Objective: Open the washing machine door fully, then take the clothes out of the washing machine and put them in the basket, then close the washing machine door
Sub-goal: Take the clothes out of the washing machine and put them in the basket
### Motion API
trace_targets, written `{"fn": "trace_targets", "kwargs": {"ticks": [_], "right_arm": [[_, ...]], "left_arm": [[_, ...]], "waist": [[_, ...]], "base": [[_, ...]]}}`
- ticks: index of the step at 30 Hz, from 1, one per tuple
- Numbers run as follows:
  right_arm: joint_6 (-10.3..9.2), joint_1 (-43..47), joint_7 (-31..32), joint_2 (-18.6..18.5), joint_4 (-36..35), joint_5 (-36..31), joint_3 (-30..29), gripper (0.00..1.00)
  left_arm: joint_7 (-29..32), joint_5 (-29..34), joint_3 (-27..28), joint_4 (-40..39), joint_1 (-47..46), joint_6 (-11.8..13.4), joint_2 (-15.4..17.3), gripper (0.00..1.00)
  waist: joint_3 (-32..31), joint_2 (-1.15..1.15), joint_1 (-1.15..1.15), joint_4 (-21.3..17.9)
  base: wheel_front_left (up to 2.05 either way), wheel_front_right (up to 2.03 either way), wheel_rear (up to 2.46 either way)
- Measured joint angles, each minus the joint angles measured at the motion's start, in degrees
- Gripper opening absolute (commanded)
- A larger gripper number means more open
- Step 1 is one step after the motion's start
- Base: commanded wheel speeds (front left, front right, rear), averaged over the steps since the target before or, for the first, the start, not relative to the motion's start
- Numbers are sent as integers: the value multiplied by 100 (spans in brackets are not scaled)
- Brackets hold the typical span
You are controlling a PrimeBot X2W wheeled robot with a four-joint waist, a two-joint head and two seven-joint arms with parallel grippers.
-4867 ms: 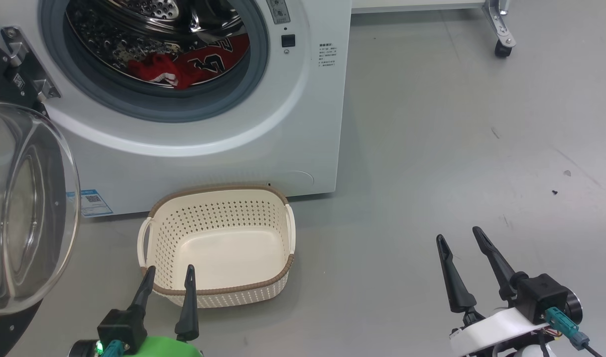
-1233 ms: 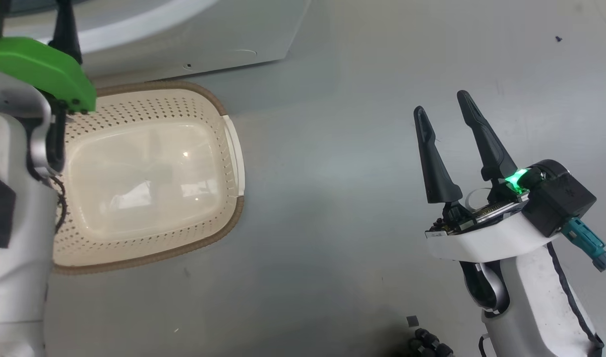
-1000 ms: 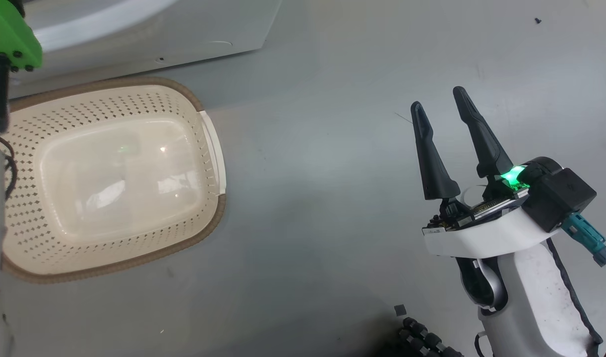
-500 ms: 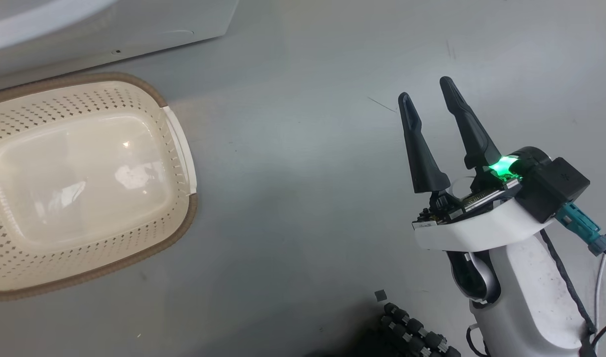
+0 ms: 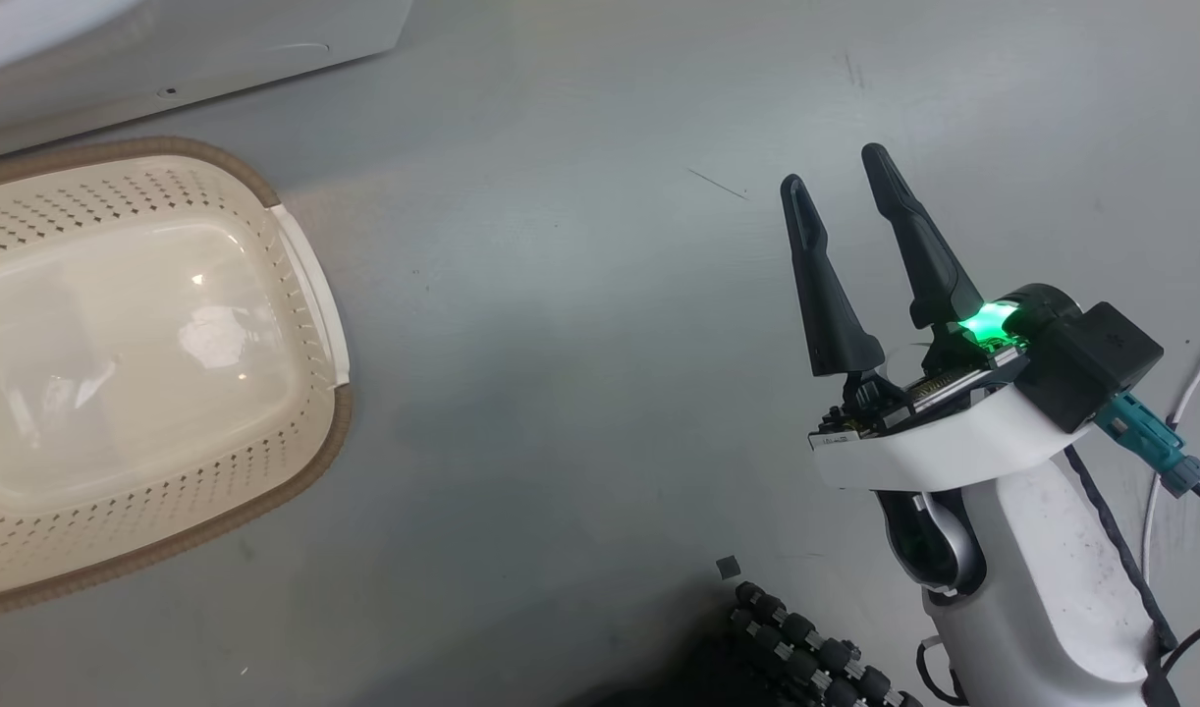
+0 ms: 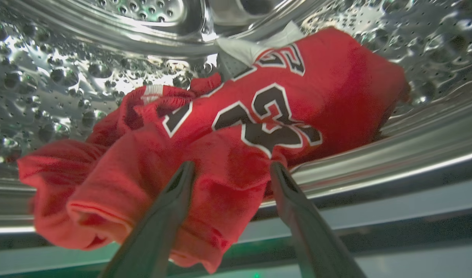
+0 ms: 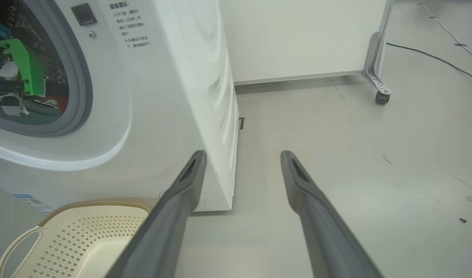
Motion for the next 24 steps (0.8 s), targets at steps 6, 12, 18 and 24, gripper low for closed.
{"fn": "trace_targets", "kwargs": {"ticks": [6,12,18,24], "right_arm": [[0,-76,1,0,13,1,2,100],[0,-113,1,1,12,1,5,100],[0,-198,0,1,2,1,3,100],[0,-209,0,1,-4,1,-33,100]], "left_arm": [[289,93,-58,146,-127,84,-2,100],[481,97,-65,270,-208,134,-23,0],[481,109,-100,301,-240,147,-26,0],[421,107,-85,307,-244,149,-38,0]], "waist": [[23,0,0,-4],[31,0,0,3],[36,0,0,8],[37,0,0,23]], "base": [[0,0,0],[0,0,0],[0,0,0],[0,0,0]]}}
